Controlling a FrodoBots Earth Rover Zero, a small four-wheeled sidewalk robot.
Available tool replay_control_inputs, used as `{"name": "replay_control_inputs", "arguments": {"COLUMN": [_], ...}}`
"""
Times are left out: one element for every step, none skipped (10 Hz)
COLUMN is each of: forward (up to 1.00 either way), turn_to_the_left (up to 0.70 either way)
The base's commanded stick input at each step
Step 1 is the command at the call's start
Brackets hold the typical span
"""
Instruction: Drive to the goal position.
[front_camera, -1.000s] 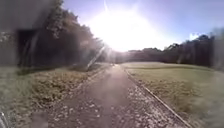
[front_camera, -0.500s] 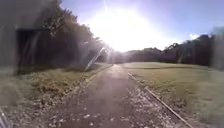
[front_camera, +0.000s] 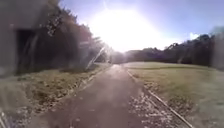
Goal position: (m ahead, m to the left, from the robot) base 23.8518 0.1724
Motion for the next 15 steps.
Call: {"name": "replay_control_inputs", "arguments": {"forward": [0.5, 0.5, 0.5, 0.5, 0.5, 0.5, 0.5, 0.5, 0.5, 0.5, 0.5, 0.5, 0.5, 0.5, 0.5], "turn_to_the_left": [0.0, 0.0, 0.0, 0.0, 0.0, 0.0, 0.0, 0.0, 0.0, 0.0, 0.0, 0.0, 0.0, 0.0, 0.0]}}
